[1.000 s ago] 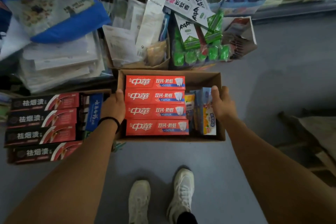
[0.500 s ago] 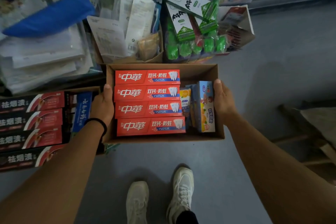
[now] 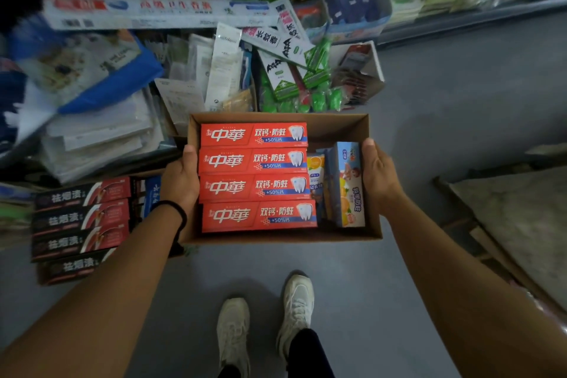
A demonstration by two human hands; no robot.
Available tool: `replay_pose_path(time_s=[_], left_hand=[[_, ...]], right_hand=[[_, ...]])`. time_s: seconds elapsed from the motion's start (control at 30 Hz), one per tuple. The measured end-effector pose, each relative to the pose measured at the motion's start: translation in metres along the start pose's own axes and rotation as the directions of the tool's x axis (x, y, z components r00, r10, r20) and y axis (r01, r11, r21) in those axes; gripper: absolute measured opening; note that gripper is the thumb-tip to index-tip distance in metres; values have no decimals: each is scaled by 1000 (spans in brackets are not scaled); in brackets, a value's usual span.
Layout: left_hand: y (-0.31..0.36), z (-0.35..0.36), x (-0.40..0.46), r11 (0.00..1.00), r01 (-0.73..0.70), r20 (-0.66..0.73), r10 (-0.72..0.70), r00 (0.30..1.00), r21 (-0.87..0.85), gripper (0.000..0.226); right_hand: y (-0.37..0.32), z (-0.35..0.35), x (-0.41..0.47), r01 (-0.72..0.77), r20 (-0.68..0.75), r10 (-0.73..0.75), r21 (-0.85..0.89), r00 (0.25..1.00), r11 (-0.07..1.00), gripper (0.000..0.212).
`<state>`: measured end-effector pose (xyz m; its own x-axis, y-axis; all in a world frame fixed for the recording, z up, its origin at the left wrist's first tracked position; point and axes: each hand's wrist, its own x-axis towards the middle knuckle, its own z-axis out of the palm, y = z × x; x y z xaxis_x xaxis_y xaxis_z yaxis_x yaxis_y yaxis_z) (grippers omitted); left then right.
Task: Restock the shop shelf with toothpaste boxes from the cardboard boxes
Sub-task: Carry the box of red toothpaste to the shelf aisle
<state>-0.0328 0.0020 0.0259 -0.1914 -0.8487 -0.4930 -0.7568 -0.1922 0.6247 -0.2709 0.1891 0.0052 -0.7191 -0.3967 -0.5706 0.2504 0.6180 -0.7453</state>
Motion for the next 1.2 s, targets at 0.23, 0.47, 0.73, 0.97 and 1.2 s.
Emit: replay_pose_path(time_s=[0.23, 0.47, 0.73, 0.97, 1.2], left_hand=[[127, -57, -76, 996, -94, 42, 95, 995, -7, 56], [237, -112, -151, 942, -333, 127, 328, 936, 25, 57], [315, -132, -225, 750, -646, 344, 575, 743, 143, 55], [348, -100, -317, 574, -812, 605, 610, 511, 107, 61], [346, -25, -471, 387, -922, 798, 562, 218, -20, 55]], right_hand=[[-109, -96, -91, -4, -58, 11, 118, 998, 993, 53], [-175, -179, -197, 70, -219, -25, 202, 975, 977, 51], [-180, -225, -332, 90, -502, 92, 326, 860, 941, 49], [-133, -260, -453, 46, -695, 291, 422, 658, 905, 40], [-47, -310, -577, 25, -785, 494, 541, 374, 841, 45]])
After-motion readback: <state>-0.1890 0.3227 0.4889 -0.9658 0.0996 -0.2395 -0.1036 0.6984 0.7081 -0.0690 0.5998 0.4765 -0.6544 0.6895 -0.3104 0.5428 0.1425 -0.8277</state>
